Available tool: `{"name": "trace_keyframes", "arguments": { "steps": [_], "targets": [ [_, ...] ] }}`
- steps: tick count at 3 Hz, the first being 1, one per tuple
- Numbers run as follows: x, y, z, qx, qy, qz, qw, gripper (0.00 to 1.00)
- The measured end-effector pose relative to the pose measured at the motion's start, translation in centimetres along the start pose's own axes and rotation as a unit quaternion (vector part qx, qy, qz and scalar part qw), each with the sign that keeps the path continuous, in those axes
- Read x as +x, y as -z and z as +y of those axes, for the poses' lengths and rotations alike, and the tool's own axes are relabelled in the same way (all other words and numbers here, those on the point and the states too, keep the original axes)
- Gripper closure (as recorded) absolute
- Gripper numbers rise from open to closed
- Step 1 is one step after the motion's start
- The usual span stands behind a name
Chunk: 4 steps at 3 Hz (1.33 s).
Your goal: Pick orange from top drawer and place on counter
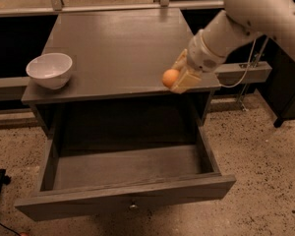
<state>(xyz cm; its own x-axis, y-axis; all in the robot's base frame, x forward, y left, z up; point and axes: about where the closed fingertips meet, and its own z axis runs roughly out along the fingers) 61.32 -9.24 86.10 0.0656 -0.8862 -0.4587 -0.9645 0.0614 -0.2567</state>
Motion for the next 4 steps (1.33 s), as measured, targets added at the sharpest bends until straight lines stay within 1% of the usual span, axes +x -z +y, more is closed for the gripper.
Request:
{"name": "trace_keyframes", "arguments": {
  "steps": [1, 2, 3, 4],
  "targets": [
    [-3.5, 0.3, -4.8, 0.027, 0.014, 0.04, 0.9987, 0.97],
    [-5.0, -0.5, -6.9, 0.053, 0.018, 0.046, 0.9974, 0.75],
    [-5.6, -3.2, -7.0, 0.036, 0.012, 0.045, 0.9983, 0.51],
    [-5.5, -5.3, -6.8, 0.013, 0.005, 0.045, 0.9989, 0.28]
  ]
}}
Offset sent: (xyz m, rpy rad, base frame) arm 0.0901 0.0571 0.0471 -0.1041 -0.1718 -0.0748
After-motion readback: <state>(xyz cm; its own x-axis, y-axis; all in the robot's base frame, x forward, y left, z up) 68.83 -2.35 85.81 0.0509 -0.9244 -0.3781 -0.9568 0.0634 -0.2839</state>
